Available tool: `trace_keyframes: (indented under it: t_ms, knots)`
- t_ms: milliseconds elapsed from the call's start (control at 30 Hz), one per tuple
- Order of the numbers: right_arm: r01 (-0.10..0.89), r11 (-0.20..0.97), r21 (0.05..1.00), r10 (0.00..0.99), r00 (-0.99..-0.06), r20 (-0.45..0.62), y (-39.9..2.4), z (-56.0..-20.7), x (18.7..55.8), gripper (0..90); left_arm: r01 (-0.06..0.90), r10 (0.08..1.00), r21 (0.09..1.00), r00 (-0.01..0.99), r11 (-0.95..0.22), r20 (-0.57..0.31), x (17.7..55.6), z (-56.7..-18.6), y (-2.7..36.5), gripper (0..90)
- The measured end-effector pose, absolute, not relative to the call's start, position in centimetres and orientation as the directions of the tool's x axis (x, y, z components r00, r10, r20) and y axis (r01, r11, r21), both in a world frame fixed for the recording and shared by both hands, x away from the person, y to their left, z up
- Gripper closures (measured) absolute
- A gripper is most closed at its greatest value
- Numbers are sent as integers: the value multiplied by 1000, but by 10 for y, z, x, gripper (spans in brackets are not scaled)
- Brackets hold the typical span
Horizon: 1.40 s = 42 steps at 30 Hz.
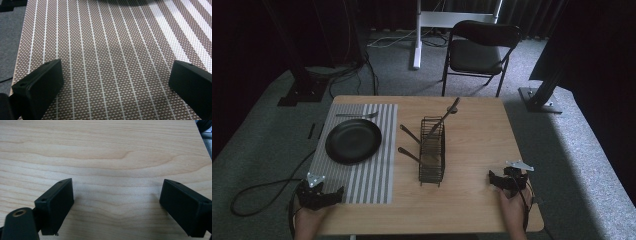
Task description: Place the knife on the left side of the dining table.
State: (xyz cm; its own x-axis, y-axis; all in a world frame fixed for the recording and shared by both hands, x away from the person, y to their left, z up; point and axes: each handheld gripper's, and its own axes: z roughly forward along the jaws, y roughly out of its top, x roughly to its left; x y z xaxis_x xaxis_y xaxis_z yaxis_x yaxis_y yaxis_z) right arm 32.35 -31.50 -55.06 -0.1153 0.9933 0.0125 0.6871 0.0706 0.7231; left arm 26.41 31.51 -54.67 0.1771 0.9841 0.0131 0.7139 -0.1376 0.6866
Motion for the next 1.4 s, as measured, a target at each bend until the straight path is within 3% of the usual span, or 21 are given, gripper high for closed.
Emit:
trace_keyframes:
  t_ms: [1400]
  knots:
    - [688,69,723,994,-113,13,-315,-551,323,111,712,969,678,247,-185,4,270,-537,310,33]
